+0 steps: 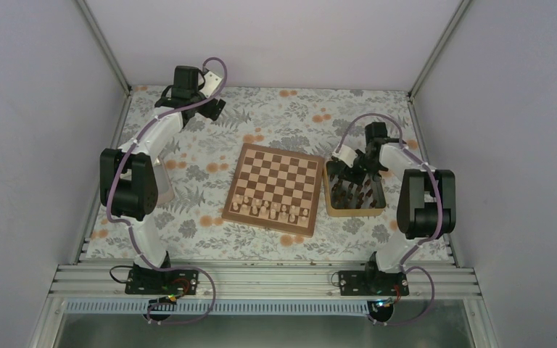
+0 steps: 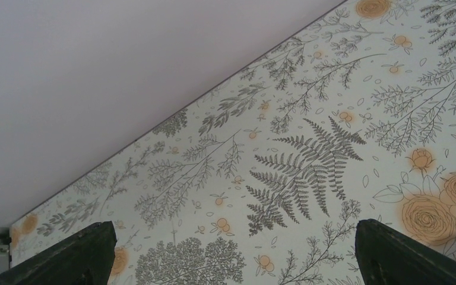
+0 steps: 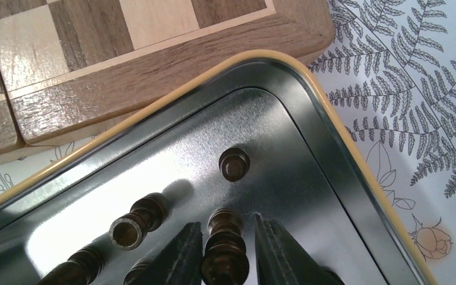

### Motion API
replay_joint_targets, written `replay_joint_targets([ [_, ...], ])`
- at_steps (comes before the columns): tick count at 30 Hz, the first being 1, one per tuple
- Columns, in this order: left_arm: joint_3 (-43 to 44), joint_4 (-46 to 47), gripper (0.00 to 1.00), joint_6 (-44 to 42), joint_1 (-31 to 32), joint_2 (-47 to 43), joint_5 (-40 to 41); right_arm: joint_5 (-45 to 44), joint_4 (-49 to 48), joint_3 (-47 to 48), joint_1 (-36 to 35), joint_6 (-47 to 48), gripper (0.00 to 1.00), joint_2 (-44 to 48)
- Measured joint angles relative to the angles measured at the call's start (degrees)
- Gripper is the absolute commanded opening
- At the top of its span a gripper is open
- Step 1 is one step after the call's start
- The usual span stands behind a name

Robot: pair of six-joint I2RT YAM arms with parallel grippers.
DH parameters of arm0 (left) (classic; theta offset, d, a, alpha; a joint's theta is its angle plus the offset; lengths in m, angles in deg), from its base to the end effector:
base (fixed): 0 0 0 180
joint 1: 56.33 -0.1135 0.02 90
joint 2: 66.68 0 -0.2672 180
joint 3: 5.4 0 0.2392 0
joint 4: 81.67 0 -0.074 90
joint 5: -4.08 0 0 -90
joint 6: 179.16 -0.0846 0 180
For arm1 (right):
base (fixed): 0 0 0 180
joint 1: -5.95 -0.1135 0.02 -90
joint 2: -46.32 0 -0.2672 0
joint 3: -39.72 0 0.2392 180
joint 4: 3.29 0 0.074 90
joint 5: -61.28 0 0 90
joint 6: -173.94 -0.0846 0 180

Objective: Set up the chess pieces on the board
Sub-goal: Pick up the chess piece from the storage box, then place the chess piece on the chessboard.

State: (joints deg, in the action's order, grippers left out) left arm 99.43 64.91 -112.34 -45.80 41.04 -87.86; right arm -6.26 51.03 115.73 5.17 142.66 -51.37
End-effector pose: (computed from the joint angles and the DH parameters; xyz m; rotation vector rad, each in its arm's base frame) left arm 0.4596 -0.0883 0.2621 0.6575 2.1051 0.0859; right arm 0.3144 0.0366 0.1423 -1.4094 2.3320 0.3112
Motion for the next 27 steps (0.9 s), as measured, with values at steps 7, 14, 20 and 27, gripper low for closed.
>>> replay_joint_targets([
  [7,-0.24,0.00,1.00,-0.15,0.00,0.00,-0.02,-1.36,-0.17,0.00,-0.33,-0.55,0.10,0.26],
  [14,-0.24,0.00,1.00,-0.15,0.00,0.00,-0.04,-2.86,2.99,1.62,-0.33,-0.61,0.07,4.17],
  [20,-0.24,0.00,1.00,-0.17,0.00,0.00,-0.07,-2.60,7.98,11.67,-1.27,-0.79,0.06,7.34],
  [27,-0.24,0.00,1.00,-0.22,0.00,-0.02,0.02,0.00,10.05,25.88,-7.93,-1.44,0.07,1.62],
])
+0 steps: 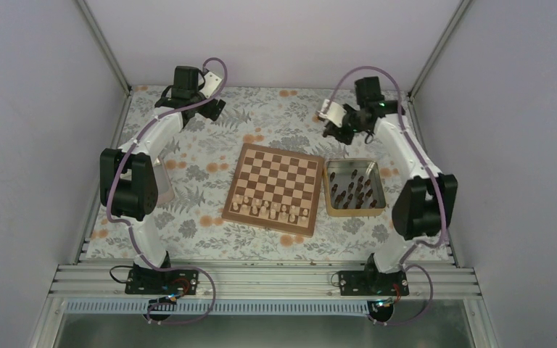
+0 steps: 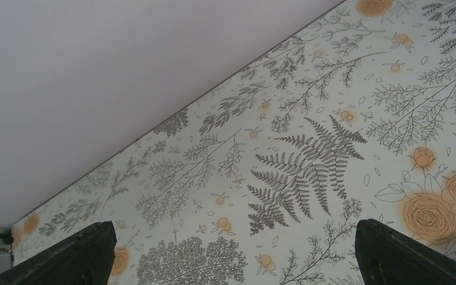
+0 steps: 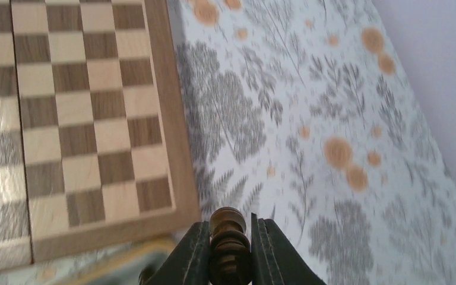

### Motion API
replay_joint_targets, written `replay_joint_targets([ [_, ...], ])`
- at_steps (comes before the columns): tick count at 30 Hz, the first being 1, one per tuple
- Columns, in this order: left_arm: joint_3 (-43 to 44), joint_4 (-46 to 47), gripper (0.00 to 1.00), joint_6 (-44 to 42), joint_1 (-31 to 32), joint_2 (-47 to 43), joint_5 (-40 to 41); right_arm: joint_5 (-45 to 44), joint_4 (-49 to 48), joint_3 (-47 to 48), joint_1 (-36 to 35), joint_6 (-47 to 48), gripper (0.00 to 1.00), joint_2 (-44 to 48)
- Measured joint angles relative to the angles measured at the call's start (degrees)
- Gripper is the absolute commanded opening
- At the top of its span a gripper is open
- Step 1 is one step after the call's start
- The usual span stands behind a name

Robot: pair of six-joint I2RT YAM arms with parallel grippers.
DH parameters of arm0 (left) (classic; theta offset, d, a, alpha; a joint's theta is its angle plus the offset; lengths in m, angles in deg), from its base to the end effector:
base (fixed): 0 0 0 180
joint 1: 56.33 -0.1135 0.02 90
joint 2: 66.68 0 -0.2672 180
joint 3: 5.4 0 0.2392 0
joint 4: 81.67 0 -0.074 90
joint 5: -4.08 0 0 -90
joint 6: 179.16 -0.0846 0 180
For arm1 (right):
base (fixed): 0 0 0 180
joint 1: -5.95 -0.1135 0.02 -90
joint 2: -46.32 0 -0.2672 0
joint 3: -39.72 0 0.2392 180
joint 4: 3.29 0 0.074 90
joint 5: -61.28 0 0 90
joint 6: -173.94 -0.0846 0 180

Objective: Set up the chess pieces on the board
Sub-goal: Place the chess piece on the chessboard.

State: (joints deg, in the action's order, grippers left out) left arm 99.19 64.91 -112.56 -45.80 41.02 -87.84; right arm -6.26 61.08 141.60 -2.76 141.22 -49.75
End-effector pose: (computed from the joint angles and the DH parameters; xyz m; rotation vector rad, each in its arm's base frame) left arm 0.4591 -0.0882 0.2607 0.6625 2.1077 0.0879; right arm 0.3565 0.0873 0.2736 -1.4682 2.0065 0.1619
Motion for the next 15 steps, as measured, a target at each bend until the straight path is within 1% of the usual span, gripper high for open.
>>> replay_joint_targets([
  [7,0.00,0.15,1.00,-0.61,0.00,-0.46,1.60,4.00,-0.33,13.27,-6.29,-0.48,0.08,-14.75],
  [12,0.00,0.13,1.00,-1.38,0.00,-0.94,2.49,4.28,-0.59,17.94,-10.75,-0.98,0.08,-22.84],
  [15,0.00,0.13,1.00,-1.53,0.00,-1.18,2.80,4.04,-0.11,20.33,-12.87,-1.36,0.09,-26.21],
])
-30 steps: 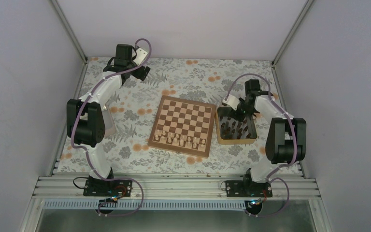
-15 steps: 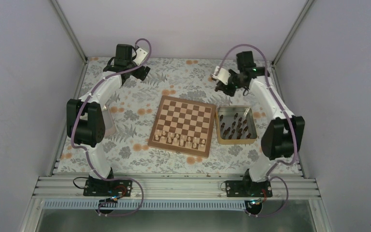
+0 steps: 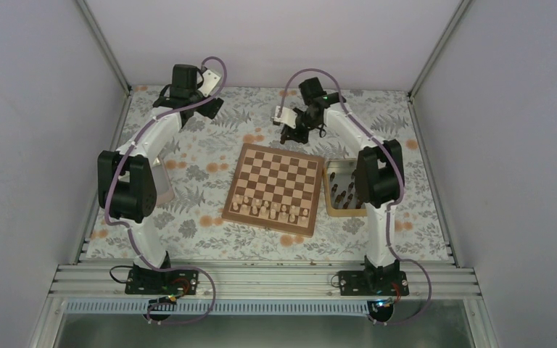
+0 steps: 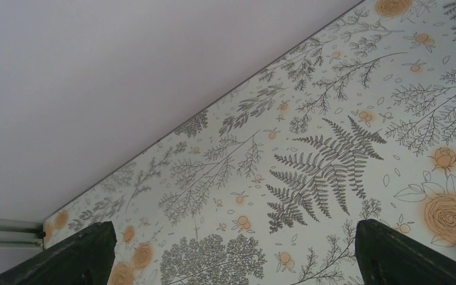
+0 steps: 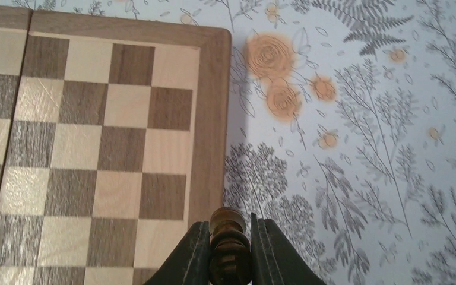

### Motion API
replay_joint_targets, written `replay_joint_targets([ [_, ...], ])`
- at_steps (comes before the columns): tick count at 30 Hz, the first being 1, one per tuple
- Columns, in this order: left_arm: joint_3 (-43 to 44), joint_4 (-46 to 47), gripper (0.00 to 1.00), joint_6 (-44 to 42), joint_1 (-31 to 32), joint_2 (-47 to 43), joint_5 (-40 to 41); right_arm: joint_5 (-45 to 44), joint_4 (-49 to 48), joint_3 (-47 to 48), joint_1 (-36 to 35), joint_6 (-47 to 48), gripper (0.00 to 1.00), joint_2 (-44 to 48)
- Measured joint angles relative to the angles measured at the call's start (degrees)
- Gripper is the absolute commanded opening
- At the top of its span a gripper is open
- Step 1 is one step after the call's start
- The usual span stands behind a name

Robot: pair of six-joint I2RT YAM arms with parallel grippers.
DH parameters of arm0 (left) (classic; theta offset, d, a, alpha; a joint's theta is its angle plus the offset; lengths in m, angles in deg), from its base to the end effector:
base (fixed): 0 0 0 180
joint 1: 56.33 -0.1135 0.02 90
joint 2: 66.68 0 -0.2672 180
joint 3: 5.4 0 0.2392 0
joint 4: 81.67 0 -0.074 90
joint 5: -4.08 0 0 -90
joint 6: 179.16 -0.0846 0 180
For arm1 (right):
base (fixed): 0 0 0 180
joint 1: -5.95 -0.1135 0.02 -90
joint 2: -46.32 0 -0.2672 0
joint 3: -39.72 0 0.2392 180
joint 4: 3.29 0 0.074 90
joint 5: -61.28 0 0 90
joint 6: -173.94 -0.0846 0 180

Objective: Set up the chess pieces on the board
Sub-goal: Place the chess piece on the chessboard.

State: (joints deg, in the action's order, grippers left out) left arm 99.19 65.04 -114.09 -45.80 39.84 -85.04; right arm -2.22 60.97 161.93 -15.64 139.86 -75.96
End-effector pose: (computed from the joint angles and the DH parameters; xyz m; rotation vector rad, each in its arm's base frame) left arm 0.4570 -0.0836 0.2702 0.6586 2.0885 0.1589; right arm 0.4201 0.2068 0.2042 -1.7058 1.9061 0.4029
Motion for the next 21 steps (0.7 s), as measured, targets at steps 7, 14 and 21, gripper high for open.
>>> replay_joint_targets([
  [7,0.00,-0.02,1.00,-0.15,0.00,-0.09,0.02,-1.70,1.97,3.67,-2.36,-0.13,0.09,-1.97],
  [14,0.00,-0.22,1.00,-0.15,0.00,-0.09,-0.22,-5.42,4.02,2.58,-2.78,-0.24,0.10,-1.84],
  [21,0.00,-0.28,1.00,-0.15,0.00,-0.09,-0.74,-7.34,6.91,-0.24,-2.84,-0.26,0.10,-1.75],
])
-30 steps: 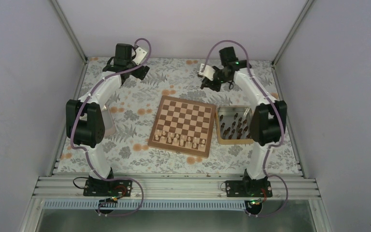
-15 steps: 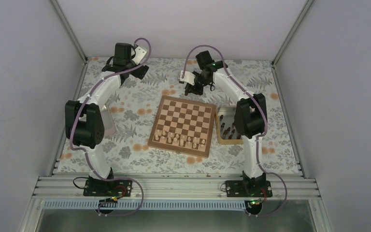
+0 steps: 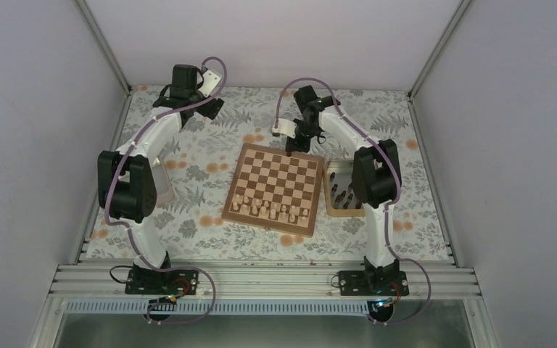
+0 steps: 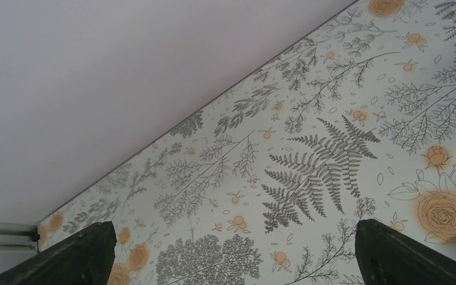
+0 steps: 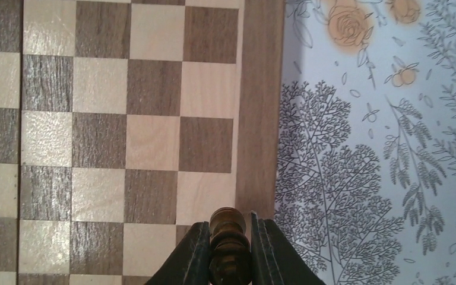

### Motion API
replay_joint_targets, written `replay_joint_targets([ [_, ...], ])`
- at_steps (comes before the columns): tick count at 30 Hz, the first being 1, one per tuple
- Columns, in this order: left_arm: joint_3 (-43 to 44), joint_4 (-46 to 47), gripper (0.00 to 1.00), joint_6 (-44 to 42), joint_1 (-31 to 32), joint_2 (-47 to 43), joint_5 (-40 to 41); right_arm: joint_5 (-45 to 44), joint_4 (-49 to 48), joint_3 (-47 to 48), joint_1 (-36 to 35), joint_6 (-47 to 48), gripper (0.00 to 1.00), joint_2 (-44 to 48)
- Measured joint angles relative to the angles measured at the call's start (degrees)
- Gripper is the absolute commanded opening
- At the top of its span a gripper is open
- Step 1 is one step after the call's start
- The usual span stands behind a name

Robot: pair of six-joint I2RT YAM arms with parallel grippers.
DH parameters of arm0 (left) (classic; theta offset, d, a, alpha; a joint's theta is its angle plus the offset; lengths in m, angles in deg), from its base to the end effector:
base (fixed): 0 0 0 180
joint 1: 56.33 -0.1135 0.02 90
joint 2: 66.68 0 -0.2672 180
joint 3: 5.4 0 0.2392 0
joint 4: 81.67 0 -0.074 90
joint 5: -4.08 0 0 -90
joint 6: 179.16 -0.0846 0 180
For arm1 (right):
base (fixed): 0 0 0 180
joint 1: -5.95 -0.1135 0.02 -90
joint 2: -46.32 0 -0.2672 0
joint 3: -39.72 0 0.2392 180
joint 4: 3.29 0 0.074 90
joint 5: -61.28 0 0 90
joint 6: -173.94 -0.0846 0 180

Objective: Set up the chess pieces on the board
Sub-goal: Place the chess piece on the chessboard.

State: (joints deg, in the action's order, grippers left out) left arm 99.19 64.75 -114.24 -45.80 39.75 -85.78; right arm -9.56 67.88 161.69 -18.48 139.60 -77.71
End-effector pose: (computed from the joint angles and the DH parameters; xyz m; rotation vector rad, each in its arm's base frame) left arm 0.4561 -0.0846 0.2702 0.6692 2.0881 0.1459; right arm 0.4009 0.2126 0.1790 -1.8233 2.0630 0.3382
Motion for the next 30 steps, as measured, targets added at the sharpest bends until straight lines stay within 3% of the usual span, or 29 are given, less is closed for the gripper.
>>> replay_joint_targets([
  [30,0.00,-0.37,1.00,-0.31,0.00,0.00,-0.66,1.05,-0.11,-1.84,-1.42,0.17,0.09,0.00],
])
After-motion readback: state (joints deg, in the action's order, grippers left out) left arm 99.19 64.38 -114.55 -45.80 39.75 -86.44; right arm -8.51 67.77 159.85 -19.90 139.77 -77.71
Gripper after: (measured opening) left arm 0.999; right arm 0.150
